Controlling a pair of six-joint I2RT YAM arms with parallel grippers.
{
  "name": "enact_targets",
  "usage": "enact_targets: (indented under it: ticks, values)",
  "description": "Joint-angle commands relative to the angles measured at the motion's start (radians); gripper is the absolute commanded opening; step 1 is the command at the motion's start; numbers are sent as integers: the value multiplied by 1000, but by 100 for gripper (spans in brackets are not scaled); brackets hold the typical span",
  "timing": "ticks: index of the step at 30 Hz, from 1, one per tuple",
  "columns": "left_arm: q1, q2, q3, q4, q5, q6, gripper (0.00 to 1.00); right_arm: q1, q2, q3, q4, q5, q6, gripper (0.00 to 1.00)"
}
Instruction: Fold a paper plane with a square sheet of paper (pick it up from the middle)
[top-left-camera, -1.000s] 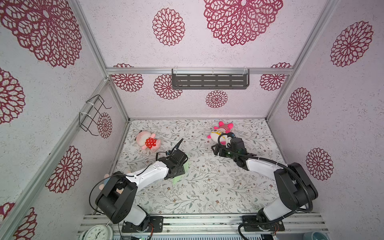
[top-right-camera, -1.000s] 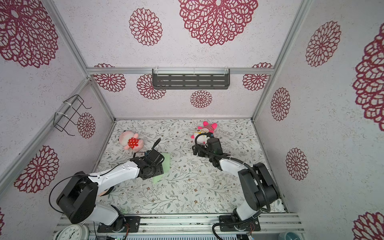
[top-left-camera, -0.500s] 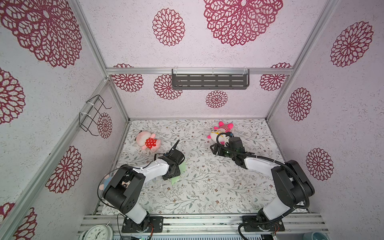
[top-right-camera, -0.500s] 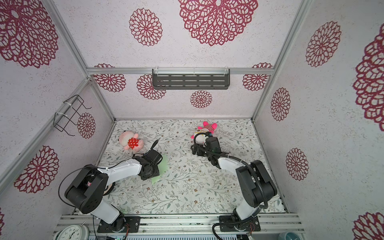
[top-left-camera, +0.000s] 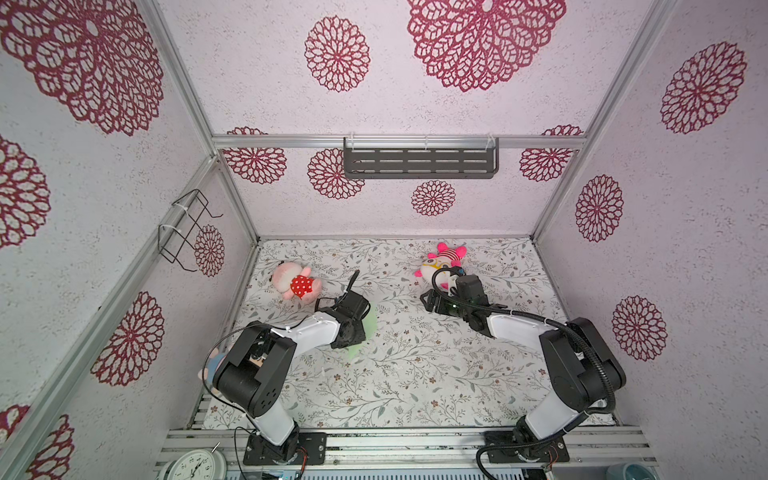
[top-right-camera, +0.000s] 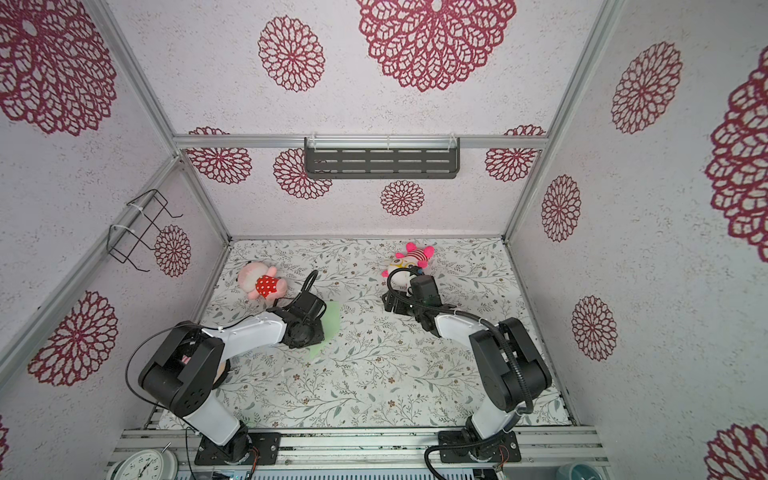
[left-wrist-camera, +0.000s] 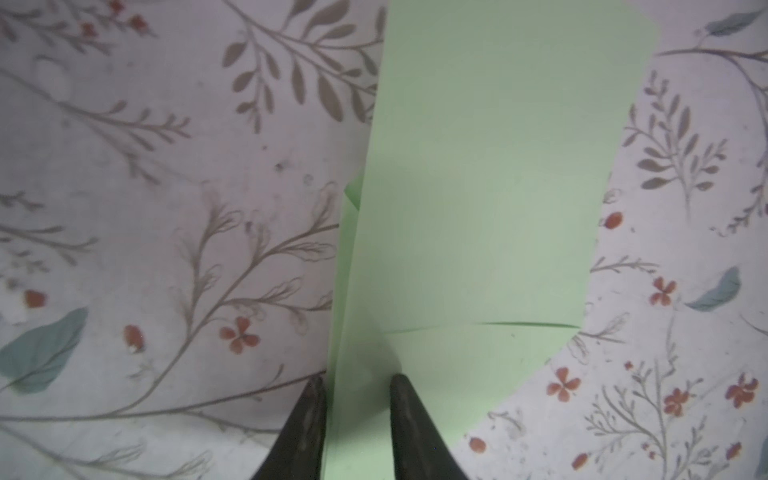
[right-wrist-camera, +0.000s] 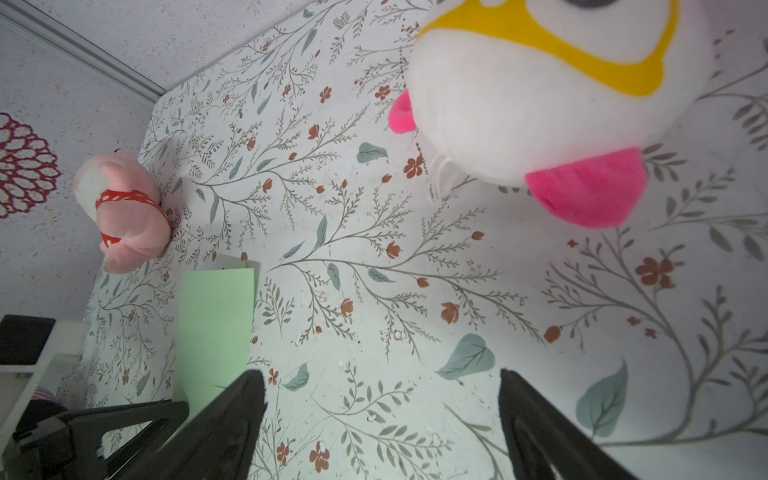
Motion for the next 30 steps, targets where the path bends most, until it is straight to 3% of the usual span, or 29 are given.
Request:
enact_targets:
  ticks: [1, 9, 12, 18, 24, 30]
  values:
    - [-62, 79, 7, -12, 97, 42, 30, 6, -31, -5, 1, -53, 11, 90]
    - [-127, 164, 89, 10, 150, 70, 28, 8, -31, -74, 50, -312, 69, 88]
    - [-127, 164, 103, 5, 150, 70, 28, 19, -24, -105, 66, -358, 115, 87]
    - [-129, 106, 147, -53, 105, 64, 30, 65, 23, -103, 104, -385, 163, 82]
    - [-131, 40, 171, -85, 50, 43, 32, 100, 82, -58, 134, -417, 181, 71]
    - [-129, 83, 199, -78, 19, 49, 35, 104, 104, -57, 155, -419, 187, 69]
